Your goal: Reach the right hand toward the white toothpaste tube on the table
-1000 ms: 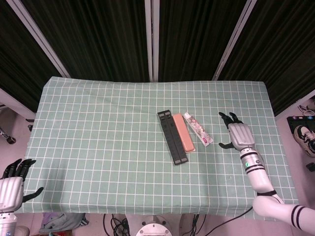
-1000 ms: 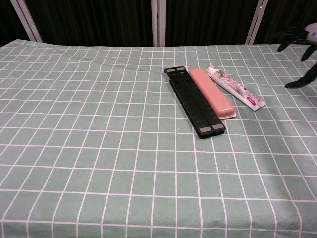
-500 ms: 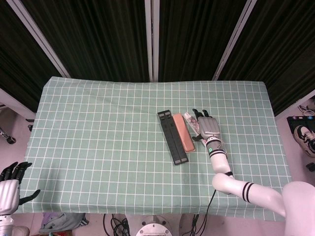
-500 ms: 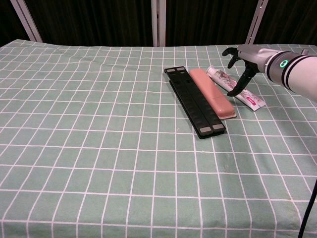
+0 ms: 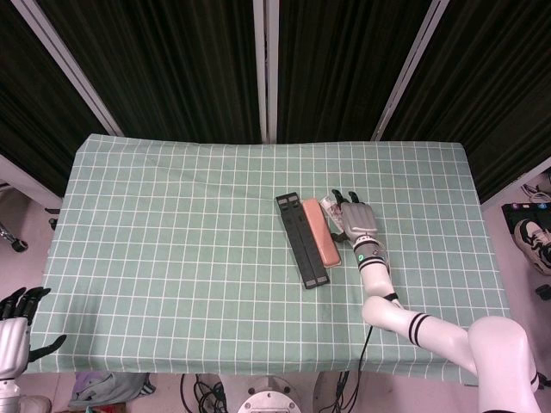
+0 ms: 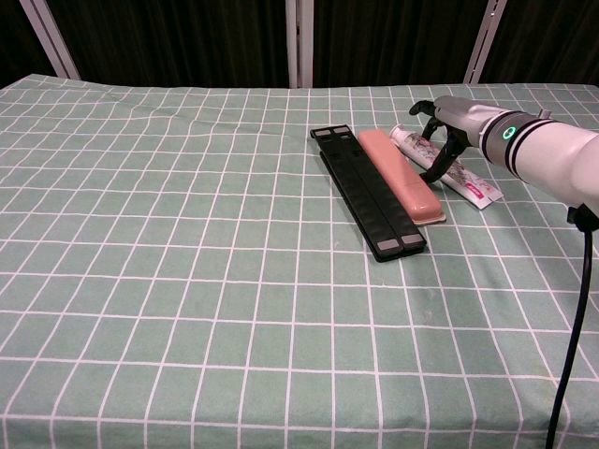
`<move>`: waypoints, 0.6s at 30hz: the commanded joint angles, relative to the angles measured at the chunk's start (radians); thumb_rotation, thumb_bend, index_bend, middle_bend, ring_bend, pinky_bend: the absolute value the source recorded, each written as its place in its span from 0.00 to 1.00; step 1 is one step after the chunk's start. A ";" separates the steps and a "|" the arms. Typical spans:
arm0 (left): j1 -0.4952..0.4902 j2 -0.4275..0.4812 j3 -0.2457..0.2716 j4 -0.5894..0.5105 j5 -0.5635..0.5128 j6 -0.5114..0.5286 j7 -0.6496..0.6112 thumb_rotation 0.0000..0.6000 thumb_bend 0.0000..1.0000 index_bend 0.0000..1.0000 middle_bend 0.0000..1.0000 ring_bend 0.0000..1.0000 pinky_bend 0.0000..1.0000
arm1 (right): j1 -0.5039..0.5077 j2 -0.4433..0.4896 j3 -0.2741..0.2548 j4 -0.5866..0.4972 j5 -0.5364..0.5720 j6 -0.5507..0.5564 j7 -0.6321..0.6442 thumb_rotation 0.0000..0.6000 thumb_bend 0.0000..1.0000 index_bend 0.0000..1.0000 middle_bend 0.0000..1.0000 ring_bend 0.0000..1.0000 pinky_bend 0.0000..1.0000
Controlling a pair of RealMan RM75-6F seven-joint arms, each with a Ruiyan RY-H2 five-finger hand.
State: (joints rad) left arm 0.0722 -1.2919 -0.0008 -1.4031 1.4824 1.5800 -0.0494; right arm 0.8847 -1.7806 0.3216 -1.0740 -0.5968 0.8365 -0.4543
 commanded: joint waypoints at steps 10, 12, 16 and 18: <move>0.019 0.005 0.003 0.004 -0.005 0.012 -0.014 1.00 0.01 0.20 0.17 0.10 0.15 | -0.021 -0.105 0.003 0.154 -0.249 0.027 0.254 1.00 0.46 0.66 0.54 0.31 0.40; 0.024 0.005 0.004 0.006 -0.006 0.016 -0.016 1.00 0.01 0.20 0.17 0.10 0.15 | -0.031 -0.109 0.006 0.162 -0.283 0.049 0.295 1.00 0.52 0.75 0.58 0.36 0.43; 0.033 0.007 0.004 0.007 -0.007 0.025 -0.020 1.00 0.01 0.20 0.17 0.10 0.15 | -0.056 -0.091 0.007 0.153 -0.350 0.085 0.369 1.00 0.58 0.82 0.61 0.39 0.45; 0.037 0.007 0.005 0.007 -0.007 0.030 -0.021 1.00 0.01 0.20 0.17 0.10 0.15 | -0.074 -0.064 0.004 0.123 -0.391 0.117 0.403 1.00 0.58 0.82 0.61 0.39 0.45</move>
State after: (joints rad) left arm 0.1085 -1.2852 0.0037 -1.3964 1.4755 1.6088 -0.0700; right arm 0.8304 -1.8659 0.3270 -0.9296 -0.9537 0.9235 -0.0791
